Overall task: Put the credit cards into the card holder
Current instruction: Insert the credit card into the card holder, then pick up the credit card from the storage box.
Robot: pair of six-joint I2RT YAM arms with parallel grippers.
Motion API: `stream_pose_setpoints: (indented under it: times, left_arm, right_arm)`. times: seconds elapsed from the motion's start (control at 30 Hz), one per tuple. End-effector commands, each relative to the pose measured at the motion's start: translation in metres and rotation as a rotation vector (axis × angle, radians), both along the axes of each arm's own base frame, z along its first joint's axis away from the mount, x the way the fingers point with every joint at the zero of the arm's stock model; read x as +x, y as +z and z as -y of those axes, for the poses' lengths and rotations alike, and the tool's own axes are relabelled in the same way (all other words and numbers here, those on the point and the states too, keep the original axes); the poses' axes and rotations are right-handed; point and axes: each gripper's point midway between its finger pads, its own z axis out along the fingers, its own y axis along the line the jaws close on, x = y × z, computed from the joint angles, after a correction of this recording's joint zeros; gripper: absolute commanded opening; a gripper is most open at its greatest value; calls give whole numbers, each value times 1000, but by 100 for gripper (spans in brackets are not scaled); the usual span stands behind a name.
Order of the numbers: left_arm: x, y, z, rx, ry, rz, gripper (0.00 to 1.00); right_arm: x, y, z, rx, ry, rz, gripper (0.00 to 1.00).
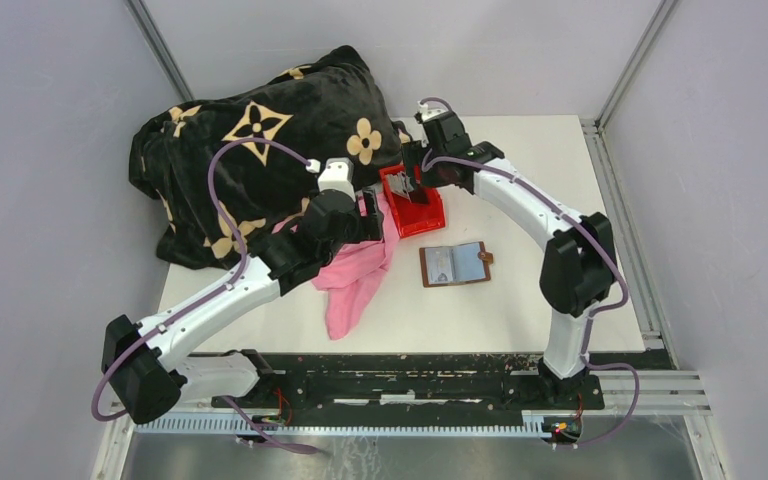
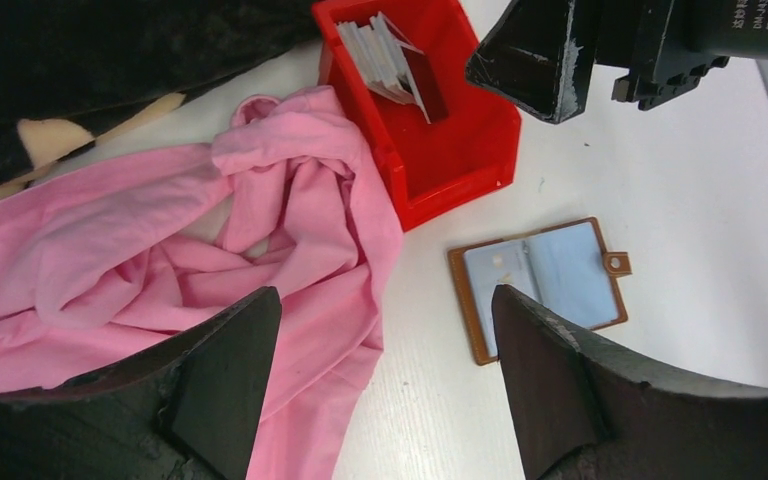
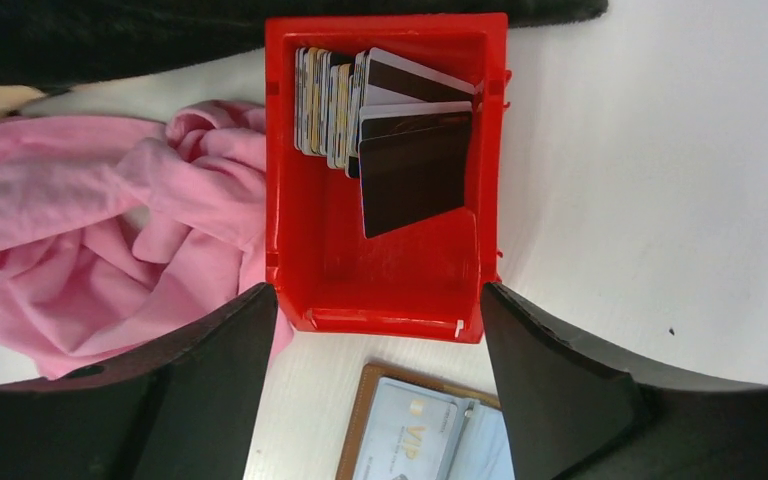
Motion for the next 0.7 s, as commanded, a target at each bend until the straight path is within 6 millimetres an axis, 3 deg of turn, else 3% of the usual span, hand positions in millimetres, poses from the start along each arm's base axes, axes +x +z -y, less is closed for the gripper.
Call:
stream_pose_setpoints:
  times: [0.0, 0.67]
  left_arm:
    - [5, 7, -13, -22, 84, 34, 84]
    - [10, -12, -19, 62, 100, 10, 83]
  right_arm:
    - [3, 2, -9, -77, 61, 16, 79]
    - [24, -56, -20, -301, 75, -33, 66]
